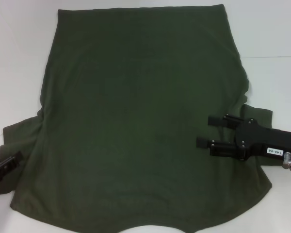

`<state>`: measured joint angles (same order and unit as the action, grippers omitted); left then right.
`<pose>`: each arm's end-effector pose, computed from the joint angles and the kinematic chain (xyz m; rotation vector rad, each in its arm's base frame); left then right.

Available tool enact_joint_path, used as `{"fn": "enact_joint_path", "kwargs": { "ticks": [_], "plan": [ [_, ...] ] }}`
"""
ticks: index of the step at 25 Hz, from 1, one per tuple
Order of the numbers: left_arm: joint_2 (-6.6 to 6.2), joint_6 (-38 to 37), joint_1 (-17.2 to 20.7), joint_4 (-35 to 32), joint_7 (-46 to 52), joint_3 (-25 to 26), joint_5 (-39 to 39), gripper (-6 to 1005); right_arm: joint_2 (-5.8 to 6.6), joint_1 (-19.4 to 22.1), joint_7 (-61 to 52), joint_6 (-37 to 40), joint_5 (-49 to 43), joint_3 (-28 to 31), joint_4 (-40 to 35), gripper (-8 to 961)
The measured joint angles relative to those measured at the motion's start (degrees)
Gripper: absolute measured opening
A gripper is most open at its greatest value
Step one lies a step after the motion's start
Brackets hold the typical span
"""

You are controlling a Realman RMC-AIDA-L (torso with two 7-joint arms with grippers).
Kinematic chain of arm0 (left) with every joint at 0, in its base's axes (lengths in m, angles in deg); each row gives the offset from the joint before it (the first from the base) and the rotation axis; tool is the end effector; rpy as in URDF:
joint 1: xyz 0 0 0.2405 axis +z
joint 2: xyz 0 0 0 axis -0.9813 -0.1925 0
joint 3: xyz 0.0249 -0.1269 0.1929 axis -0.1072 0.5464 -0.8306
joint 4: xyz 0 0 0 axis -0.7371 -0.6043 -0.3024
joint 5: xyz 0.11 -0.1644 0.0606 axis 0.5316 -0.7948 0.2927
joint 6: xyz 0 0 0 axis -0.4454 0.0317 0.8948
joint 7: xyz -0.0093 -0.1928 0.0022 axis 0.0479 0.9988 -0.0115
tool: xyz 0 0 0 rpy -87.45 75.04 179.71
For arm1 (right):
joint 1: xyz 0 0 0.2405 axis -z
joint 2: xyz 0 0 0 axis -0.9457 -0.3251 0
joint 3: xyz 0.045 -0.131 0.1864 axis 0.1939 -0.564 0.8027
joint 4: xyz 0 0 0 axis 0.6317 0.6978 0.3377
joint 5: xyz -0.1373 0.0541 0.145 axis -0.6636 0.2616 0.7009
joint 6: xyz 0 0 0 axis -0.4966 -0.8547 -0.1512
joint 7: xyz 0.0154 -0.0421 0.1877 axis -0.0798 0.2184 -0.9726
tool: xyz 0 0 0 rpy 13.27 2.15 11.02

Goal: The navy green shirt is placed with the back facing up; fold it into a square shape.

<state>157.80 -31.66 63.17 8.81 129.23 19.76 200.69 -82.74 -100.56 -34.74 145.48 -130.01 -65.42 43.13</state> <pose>-0.3725 0.2968 0.0058 -1.8357 -1.2423 -0.7081 0.2317 0.3261 -0.0321 -2.6074 0.7274 0.8725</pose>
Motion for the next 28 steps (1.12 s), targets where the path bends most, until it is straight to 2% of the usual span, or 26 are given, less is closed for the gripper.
{"fn": "enact_joint_path", "kwargs": {
  "ticks": [18,28],
  "plan": [
    [0.04,0.2,-0.5,0.2,0.0,-0.5,1.4,801,0.0,0.0,0.0,0.0,0.0,0.0,0.0,892],
    [-0.12,0.0,-1.2,-0.6,0.1,-3.3,3.0,766,0.0,0.0,0.1,0.0,0.5,0.1,0.0,889]
  ]
}}
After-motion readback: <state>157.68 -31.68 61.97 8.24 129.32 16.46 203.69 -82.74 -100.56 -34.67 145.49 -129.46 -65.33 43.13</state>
